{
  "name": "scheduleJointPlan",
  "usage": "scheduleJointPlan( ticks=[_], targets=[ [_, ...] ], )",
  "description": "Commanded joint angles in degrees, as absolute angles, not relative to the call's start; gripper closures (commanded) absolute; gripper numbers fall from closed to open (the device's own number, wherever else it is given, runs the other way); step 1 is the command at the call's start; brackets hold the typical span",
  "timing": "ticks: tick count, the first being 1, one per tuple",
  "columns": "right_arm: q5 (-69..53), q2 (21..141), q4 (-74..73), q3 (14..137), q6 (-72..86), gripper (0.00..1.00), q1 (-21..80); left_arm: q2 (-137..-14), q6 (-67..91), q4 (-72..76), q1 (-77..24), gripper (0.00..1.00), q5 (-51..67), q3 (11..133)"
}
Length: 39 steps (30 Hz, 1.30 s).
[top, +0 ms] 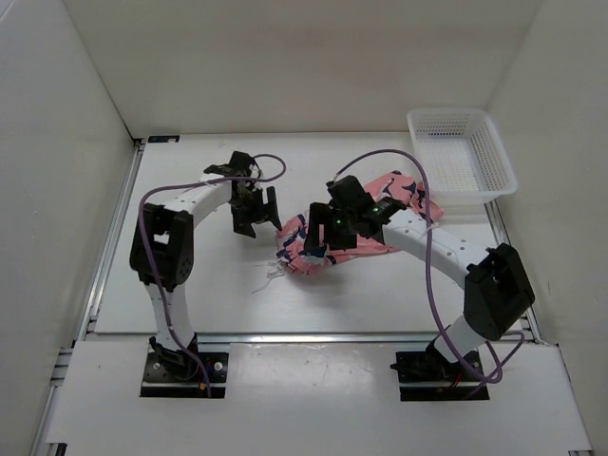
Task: Fold and stack the shorts
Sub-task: Move the shorts to the center of the board, then flatten the shorts out
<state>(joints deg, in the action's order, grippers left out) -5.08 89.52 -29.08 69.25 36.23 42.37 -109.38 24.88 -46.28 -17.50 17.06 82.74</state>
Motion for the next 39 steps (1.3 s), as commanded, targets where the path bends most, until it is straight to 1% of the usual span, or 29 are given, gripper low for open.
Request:
scheduleJointPlan(
  ticks=[1, 2, 3, 5, 6, 7, 8, 9, 10, 12, 13, 14, 16, 17, 18, 22, 25, 27, 28, 29, 31, 32, 33, 35, 37, 39],
  targets=[
    [-6.58, 91.4, -24.43, 68.47, 37.88, 0.23, 41.92, -110.73, 23.55, -46.23, -19.16, 0.09, 15.92, 86.04],
    [-7.29, 91.93, -23.56, 68.47, 37.88, 0.31, 41.92, -111.53, 23.55, -46.23, -19.94, 0.09, 14.78, 86.74],
    [-7.29, 92.46, -23.55, 68.47, 37.88, 0.54, 41.92, -112.75, 23.55, -46.23, -20.65, 0.09, 14.24, 87.44],
    [-7.29, 93.08, -23.55, 68.47, 37.18, 0.77, 42.45, -113.55, 23.55, -46.23, -21.26, 0.1, 13.28, 88.06],
    [-7.29, 93.08, -23.55, 68.47, 37.18, 0.92, 42.45, -113.55, 23.55, -46.23, -21.97, 0.12, 13.27, 88.07],
    [-6.6, 92.47, -24.42, 68.47, 37.18, 0.97, 42.45, -114.77, 23.55, -46.23, -21.97, 0.13, 12.49, 88.68],
    [-5.98, 91.59, -25.04, 68.47, 36.66, 1.0, 42.45, -114.79, 23.55, -46.23, -22.58, 0.15, 12.48, 89.38],
    [-5.19, 91.06, -25.05, 68.47, 36.65, 1.0, 42.45, -116.35, 24.08, -46.23, -23.11, 0.17, 12.48, 89.91],
    [-5.19, 90.18, -25.05, 67.94, 36.65, 1.0, 42.45, -116.98, 24.08, -46.23, -23.12, 0.23, 12.48, 89.91],
    [-4.57, 89.39, -26.36, 67.94, 36.04, 1.0, 42.45, -118.12, 24.08, -46.23, -24.25, 0.31, 12.48, 90.62],
    [-4.57, 88.86, -26.89, 67.94, 35.43, 1.0, 42.45, -119.0, 24.08, -46.23, -24.26, 0.38, 12.48, 91.4],
    [-3.96, 88.86, -27.5, 67.94, 35.42, 1.0, 42.45, -119.0, 24.08, -46.23, -24.26, 0.53, 12.48, 92.28],
    [-3.96, 87.72, -28.12, 68.46, 34.89, 1.0, 42.45, -120.58, 24.08, -46.23, -24.26, 0.78, 12.48, 93.77],
    [-3.96, 87.71, -28.12, 68.47, 34.89, 1.0, 42.45, -120.59, 24.08, -46.23, -24.26, 0.87, 12.48, 93.78],
    [-3.17, 87.19, -29.26, 68.47, 34.89, 1.0, 42.45, -120.59, 24.08, -46.23, -24.26, 0.9, 11.87, 94.56],
    [-1.5, 85.44, -31.54, 69.52, 32.88, 1.0, 42.45, -118.84, 23.56, -46.23, -21.72, 0.9, 11.87, 95.71],
    [1.23, 85.43, -33.3, 71.62, 29.81, 1.0, 41.14, -114.45, 22.94, -48.6, -18.56, 0.9, 11.87, 98.08],
    [1.23, 86.56, -33.31, 76.71, 27.43, 1.0, 38.16, -109.88, 22.94, -50.7, -14.6, 0.9, 11.87, 100.97],
    [0.19, 89.1, -36.01, 80.03, 25.33, 1.0, 36.93, -108.3, 22.94, -51.41, -13.2, 0.9, 11.87, 102.2],
    [-0.96, 90.69, -37.34, 88.42, 24.18, 1.0, 34.56, -105.24, 22.94, -52.03, -10.57, 0.9, 10.3, 105.18],
    [-3.85, 96.64, -40.32, 98.56, 20.59, 1.0, 32.79, -102.58, 22.41, -55.0, -7.92, 0.9, 8.88, 109.4],
    [-4.48, 98.94, -41.65, 104.44, 19.61, 1.0, 32.26, -100.22, 22.41, -56.32, -5.13, 0.9, 8.88, 114.47],
    [-4.48, 103.4, -43.05, 117.03, 18.47, 1.0, 32.26, -99.06, 22.41, -57.56, -3.79, 0.9, 8.88, 117.22],
    [-5.1, 107.47, -46.57, 129.75, 15.84, 1.0, 32.26, -95.04, 22.41, -60.37, -0.55, 0.9, 8.88, 123.8],
    [-6.93, 110.56, -46.58, 141.09, 15.29, 1.0, 32.26, -91.6, 22.41, -61.0, 1.05, 0.9, 8.35, 126.03],
    [-7.55, 109.78, -44.31, 142.56, 15.29, 1.0, 32.26, -85.71, 22.41, -61.0, 1.58, 0.9, 8.35, 125.08]
  ],
)
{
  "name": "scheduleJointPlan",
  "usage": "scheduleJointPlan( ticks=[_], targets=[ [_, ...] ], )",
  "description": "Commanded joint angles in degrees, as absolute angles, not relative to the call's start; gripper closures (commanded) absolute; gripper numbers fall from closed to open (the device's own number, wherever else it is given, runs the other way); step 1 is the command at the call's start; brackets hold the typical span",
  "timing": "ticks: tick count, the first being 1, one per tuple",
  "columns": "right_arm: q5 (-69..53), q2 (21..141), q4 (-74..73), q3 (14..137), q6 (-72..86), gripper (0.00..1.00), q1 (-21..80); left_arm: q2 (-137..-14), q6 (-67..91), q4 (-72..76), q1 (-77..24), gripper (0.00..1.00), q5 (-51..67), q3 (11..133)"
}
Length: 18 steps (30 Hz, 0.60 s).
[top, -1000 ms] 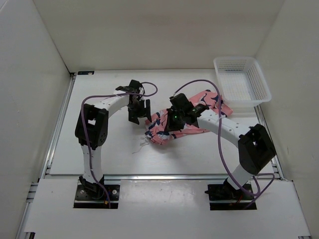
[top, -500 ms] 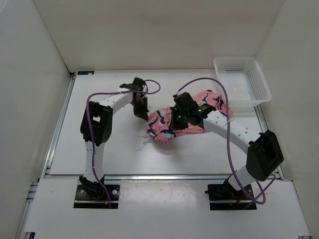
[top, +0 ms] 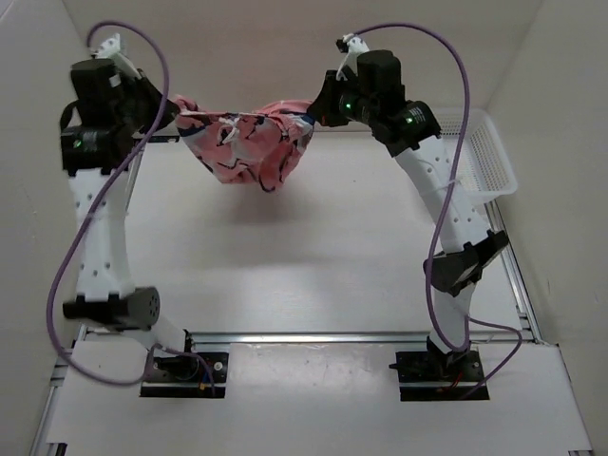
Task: Fold and stack the shorts
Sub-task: Flatten the shorts out
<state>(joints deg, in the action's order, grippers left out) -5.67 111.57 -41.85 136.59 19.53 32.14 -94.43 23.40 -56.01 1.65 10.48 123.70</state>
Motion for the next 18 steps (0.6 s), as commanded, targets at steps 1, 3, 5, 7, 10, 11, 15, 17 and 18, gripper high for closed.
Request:
scheduleJointPlan(
  ticks=[1, 3, 5, 7, 10, 11, 15, 17, 18],
  targets=[
    [-7.56, 108.73, -41.25, 139.08, 15.29, 1.0, 32.26, -83.87, 22.41, -61.0, 1.58, 0.9, 8.35, 124.11],
    [-6.6, 104.69, -38.77, 133.45, 15.29, 1.0, 32.26, -78.78, 22.41, -60.47, 1.58, 0.9, 9.83, 118.95],
    [-4.23, 101.36, -36.74, 127.56, 15.29, 1.0, 32.26, -75.6, 23.9, -59.59, 0.18, 0.9, 11.42, 113.15],
    [-2.73, 100.11, -36.74, 119.82, 15.82, 1.0, 29.8, -70.94, 27.23, -55.04, -3.24, 0.9, 15.63, 101.64],
    [-0.8, 100.1, -35.25, 111.05, 16.96, 1.0, 25.06, -68.91, 32.95, -47.32, -11.4, 0.52, 18.97, 88.27],
    [1.47, 100.89, -35.24, 109.7, 17.75, 0.96, 22.09, -69.43, 33.48, -47.29, -13.34, 0.32, 18.98, 86.85],
    [2.46, 106.6, -41.29, 110.91, 19.41, 0.26, 14.95, -75.4, 31.22, -49.12, -16.35, 0.03, 19.86, 88.58],
    [2.46, 104.69, -41.92, 107.0, 19.42, 0.26, 13.45, -75.41, 30.51, -49.66, -16.35, 0.03, 16.36, 90.96],
    [3.16, 102.94, -39.49, 104.35, 19.95, 0.26, 13.45, -75.41, 30.5, -50.44, -15.83, 0.11, 15.04, 90.97]
  ],
)
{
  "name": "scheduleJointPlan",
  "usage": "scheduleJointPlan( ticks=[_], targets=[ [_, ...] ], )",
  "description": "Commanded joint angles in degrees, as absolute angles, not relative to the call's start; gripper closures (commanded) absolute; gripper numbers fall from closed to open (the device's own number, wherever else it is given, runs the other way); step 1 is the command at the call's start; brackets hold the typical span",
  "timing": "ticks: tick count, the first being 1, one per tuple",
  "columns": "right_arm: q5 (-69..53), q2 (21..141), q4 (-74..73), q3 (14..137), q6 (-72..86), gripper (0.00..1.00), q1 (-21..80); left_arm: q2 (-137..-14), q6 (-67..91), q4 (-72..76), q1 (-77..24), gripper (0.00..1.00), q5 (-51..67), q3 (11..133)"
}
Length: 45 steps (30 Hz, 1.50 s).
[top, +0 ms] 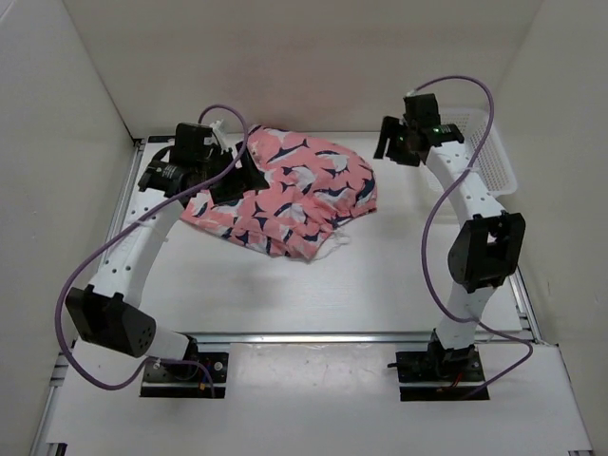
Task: Fold and stack the shorts
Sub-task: Flatten the shorts out
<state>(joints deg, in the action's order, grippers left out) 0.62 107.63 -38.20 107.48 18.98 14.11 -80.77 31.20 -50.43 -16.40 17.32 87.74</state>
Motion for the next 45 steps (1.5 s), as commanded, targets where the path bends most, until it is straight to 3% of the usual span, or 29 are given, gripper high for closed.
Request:
scheduleJointPlan(
  ticks=[1, 3, 4, 5, 6, 7, 10, 11, 12, 14, 15, 16, 17, 19, 20, 33, 37, 40, 41, 45],
  targets=[
    [3.16, 99.27, -38.42, 101.72, 19.95, 0.29, 13.45, -75.41, 29.63, -50.45, -15.12, 0.21, 13.03, 91.49],
    [2.13, 95.99, -36.31, 94.18, 21.34, 0.45, 13.45, -75.41, 29.0, -50.45, -13.11, 0.46, 12.48, 91.49],
    [0.37, 93.11, -35.43, 91.43, 21.88, 0.68, 13.45, -76.37, 28.48, -50.45, -11.01, 0.72, 11.61, 90.8],
    [-1.3, 91.77, -34.55, 88.71, 21.88, 0.78, 15.19, -77.07, 28.48, -50.45, -9.94, 0.83, 10.38, 90.18],
    [-2.62, 90.63, -34.02, 85.98, 22.75, 0.88, 16.34, -77.95, 28.48, -51.06, -8.71, 0.9, 9.76, 90.18],
    [-4.03, 88.79, -32.88, 81.17, 23.98, 0.99, 17.65, -78.92, 28.48, -51.06, -6.09, 0.9, 9.76, 89.39],
    [-7.29, 86.84, -30.77, 75.43, 26.61, 1.0, 23.98, -83.66, 29.61, -51.06, -2.12, 0.9, 9.76, 87.46],
    [-7.9, 86.84, -30.76, 73.24, 27.15, 0.89, 27.65, -86.89, 30.4, -51.06, 0.59, 0.85, 12.19, 86.41],
    [-7.91, 86.84, -30.07, 72.6, 27.68, 0.79, 29.51, -88.75, 30.41, -50.37, 2.09, 0.69, 14.57, 85.61],
    [-7.91, 88.23, -30.06, 71.99, 30.05, 0.52, 34.07, -93.75, 31.19, -49.22, 5.34, 0.46, 18.7, 83.51],
    [-7.91, 88.76, -30.06, 71.98, 30.84, 0.46, 35.23, -95.17, 31.72, -48.7, 5.97, 0.34, 18.72, 83.5],
    [-8.43, 89.29, -29.54, 71.37, 31.89, 0.37, 36.64, -96.23, 31.73, -48.0, 6.5, 0.14, 18.72, 82.71],
    [-9.13, 89.3, -29.53, 71.37, 34.34, 0.25, 36.65, -97.11, 32.25, -47.99, 7.2, 0.1, 18.72, 82.71],
    [-12.64, 90.09, -26.48, 68.4, 37.6, 0.22, 36.65, -99.4, 32.26, -47.29, 7.9, 0.0, 16.44, 82.09],
    [-13.61, 90.61, -25.32, 67.33, 40.92, 0.2, 36.65, -100.19, 32.26, -47.29, 7.91, 0.0, 16.44, 82.09],
    [-26.81, 94.22, -4.66, 52.92, 64.59, 0.2, 27.69, -113.28, 32.87, -46.15, 12.83, 0.0, 12.22, 86.22],
    [-28.82, 95.36, -0.27, 50.81, 68.99, 0.2, 27.07, -116.1, 32.87, -46.14, 12.83, 0.1, 11.6, 87.28],
    [-29.44, 97.2, 1.92, 50.27, 70.92, 0.2, 26.54, -117.51, 33.4, -46.14, 12.83, 0.3, 11.6, 89.29],
    [-30.14, 98.51, 3.15, 50.27, 71.71, 0.2, 26.02, -118.21, 33.4, -46.14, 12.83, 0.45, 12.47, 89.3],
    [-30.76, 102.12, 3.16, 52.11, 72.86, 0.2, 26.02, -118.73, 33.4, -46.14, 12.83, 0.89, 13.01, 91.05]
  ],
)
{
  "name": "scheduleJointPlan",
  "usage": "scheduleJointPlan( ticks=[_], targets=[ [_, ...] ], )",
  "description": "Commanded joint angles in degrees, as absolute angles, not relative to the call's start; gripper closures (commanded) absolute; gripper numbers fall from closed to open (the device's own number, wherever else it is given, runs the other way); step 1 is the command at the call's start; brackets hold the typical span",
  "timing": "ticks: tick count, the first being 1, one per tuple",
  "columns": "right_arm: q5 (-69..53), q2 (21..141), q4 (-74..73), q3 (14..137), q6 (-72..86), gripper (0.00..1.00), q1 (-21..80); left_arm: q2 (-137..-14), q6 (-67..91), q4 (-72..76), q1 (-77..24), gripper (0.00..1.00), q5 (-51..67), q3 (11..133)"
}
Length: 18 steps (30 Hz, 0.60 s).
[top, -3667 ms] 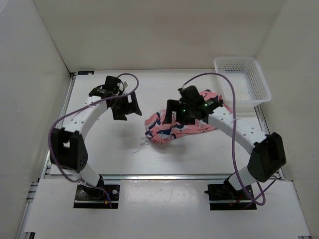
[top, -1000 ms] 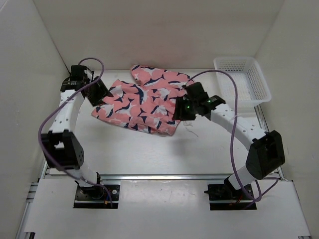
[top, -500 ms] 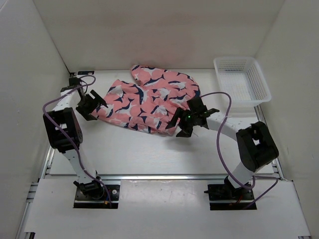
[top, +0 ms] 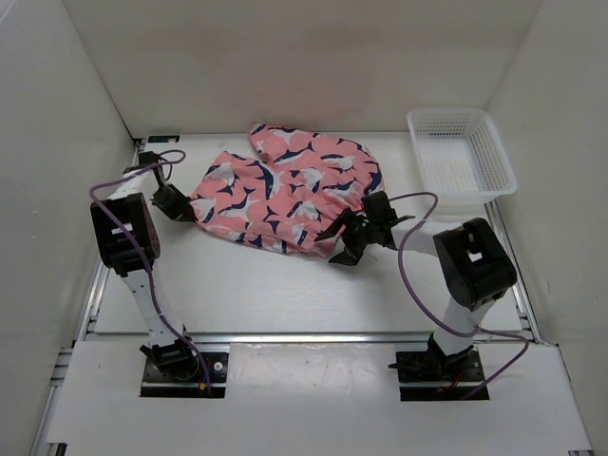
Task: Fold and stack the shorts
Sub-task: Flatten the shorts out
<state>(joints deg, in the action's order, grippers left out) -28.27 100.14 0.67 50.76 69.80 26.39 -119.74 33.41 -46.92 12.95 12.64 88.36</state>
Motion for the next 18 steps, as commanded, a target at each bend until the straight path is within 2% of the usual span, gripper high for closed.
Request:
scheduleJointPlan(
  ticks=[1, 5, 8, 13, 14, 16, 17, 18],
  targets=[
    [-30.76, 102.13, 3.16, 52.12, 72.86, 0.2, 26.02, -118.74, 33.4, -46.14, 12.83, 0.9, 13.53, 91.05],
    [-27.69, 103.36, 1.67, 53.35, 74.09, 0.22, 26.54, -118.13, 33.4, -46.14, 12.83, 0.9, 13.54, 91.05],
    [-27.69, 104.5, 1.67, 53.96, 75.75, 0.28, 26.54, -117.51, 33.4, -46.14, 12.83, 0.9, 13.01, 91.05],
    [-26.46, 107.04, 2.9, 56.16, 77.51, 0.43, 28.38, -116.28, 33.4, -46.14, 12.83, 0.9, 13.01, 90.53],
    [-25.76, 107.75, 2.9, 56.16, 77.52, 0.52, 28.39, -115.76, 33.4, -46.14, 12.83, 0.9, 13.01, 90.53],
    [-25.14, 107.75, 2.9, 56.69, 77.52, 0.62, 28.39, -115.06, 33.4, -46.14, 12.83, 0.9, 13.53, 90.53],
    [-24.18, 107.14, 2.12, 57.47, 77.52, 0.77, 28.39, -114.53, 33.4, -46.14, 12.83, 0.9, 13.54, 90.53],
    [-21.82, 106.53, 0.63, 58.18, 76.39, 0.83, 28.39, -114.52, 32.88, -46.14, 12.83, 0.9, 13.54, 90.53]
  ],
)
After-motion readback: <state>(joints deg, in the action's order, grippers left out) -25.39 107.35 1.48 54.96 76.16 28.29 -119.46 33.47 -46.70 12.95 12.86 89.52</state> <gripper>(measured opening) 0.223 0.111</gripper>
